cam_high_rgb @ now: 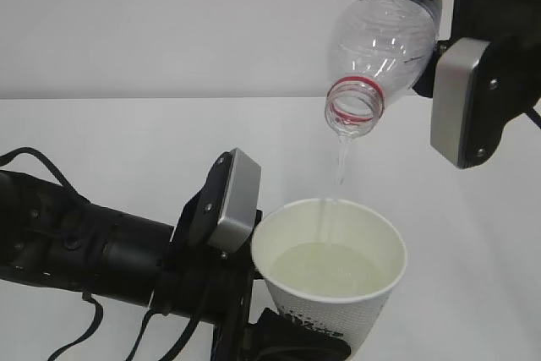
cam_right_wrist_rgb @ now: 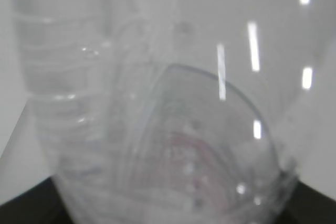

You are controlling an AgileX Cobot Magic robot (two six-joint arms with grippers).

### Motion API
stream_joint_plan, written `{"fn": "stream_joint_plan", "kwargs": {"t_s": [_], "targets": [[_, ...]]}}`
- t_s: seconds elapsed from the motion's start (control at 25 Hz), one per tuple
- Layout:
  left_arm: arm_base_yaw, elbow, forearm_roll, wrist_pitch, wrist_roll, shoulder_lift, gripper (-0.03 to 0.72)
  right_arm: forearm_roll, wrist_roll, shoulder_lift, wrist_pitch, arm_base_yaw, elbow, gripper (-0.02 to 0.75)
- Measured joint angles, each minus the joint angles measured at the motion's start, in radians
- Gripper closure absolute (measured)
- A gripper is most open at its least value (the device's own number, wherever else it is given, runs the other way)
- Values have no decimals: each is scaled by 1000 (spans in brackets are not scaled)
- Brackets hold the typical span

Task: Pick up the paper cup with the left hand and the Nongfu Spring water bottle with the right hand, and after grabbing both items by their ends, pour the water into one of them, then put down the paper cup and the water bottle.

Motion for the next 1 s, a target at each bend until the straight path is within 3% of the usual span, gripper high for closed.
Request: {"fn": "stream_joint_plan", "kwargs": {"t_s": [1.0], "targets": [[0, 0, -29, 8, 0, 0, 181, 2, 0, 0, 0, 0, 0, 253]]}}
